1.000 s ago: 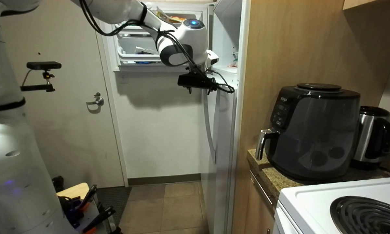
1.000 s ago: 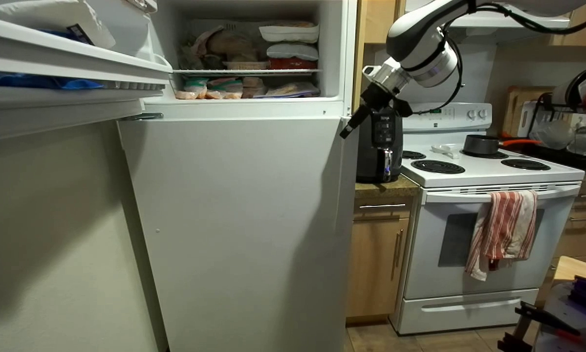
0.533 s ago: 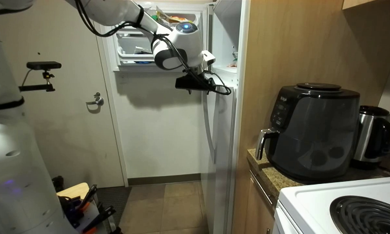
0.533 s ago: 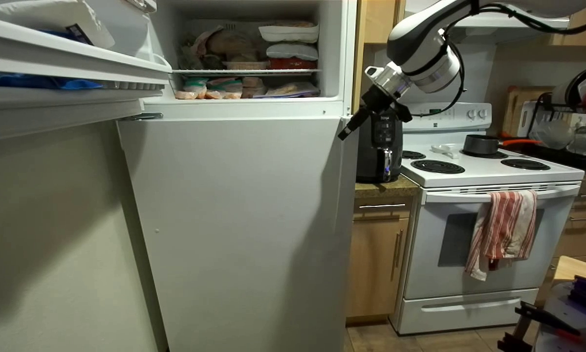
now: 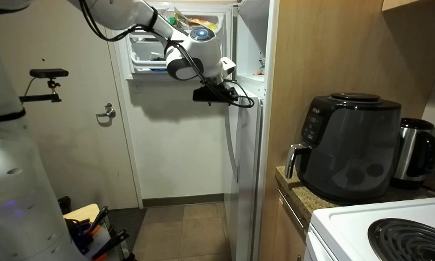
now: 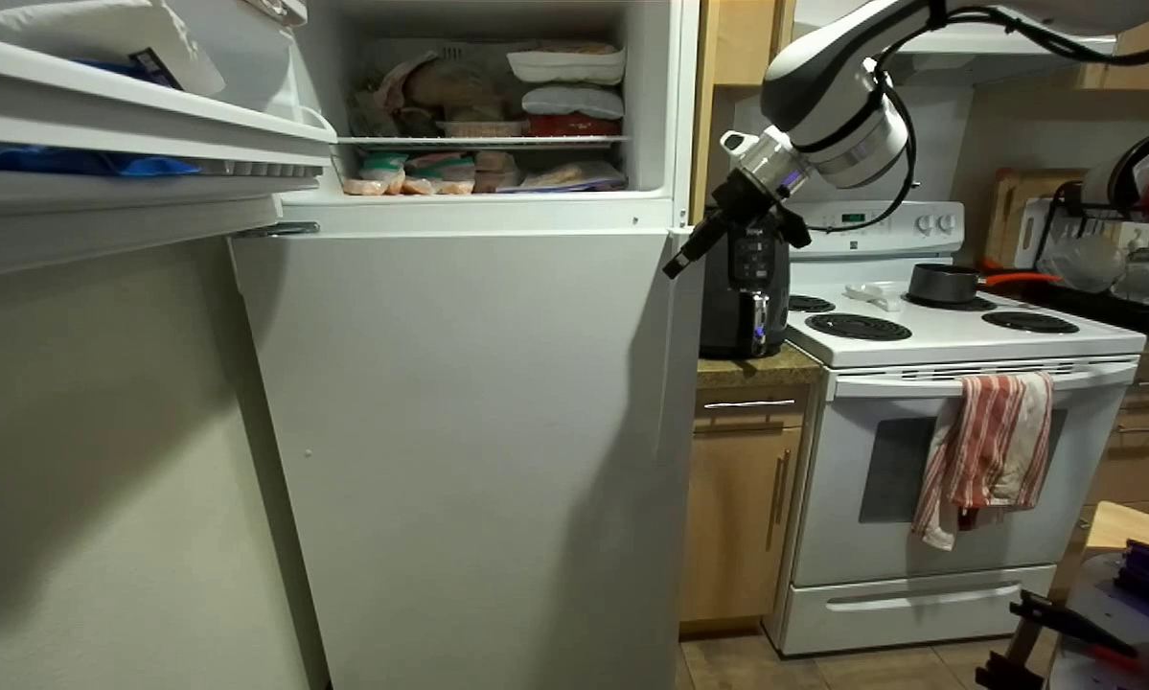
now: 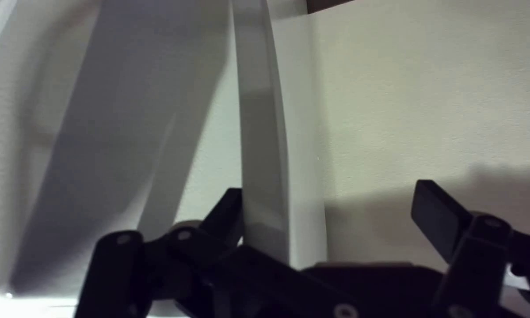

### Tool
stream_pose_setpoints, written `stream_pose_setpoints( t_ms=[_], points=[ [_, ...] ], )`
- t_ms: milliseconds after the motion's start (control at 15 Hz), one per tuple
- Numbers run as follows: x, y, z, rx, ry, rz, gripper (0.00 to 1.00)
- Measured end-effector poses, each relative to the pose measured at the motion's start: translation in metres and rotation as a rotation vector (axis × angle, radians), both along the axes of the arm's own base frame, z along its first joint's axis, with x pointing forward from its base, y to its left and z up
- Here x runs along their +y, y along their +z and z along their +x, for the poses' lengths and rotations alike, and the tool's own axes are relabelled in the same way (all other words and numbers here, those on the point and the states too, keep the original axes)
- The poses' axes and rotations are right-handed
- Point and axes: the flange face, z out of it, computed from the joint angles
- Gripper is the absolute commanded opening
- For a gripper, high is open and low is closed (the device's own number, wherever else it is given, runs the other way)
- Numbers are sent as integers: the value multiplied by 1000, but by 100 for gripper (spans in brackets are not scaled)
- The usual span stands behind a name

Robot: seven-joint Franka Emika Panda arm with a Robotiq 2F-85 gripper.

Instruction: Open the fridge

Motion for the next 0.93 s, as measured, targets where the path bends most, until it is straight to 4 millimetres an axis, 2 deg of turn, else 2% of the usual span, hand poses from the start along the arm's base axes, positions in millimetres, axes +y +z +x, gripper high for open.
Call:
stream_pose_setpoints(
  t_ms=[133,333,533,733,800,933],
  points=[
    [12,-1,-13,9,17,9,100],
    [44,-3,-43,29,73,24,100],
    [93,-5,-81,61,193,17,100],
    [157,-5,-120,116,312,-32,100],
    [174,-4,-129,117,304,-58,100],
    [195,-2,-141,128,313,-118,100]
  ],
)
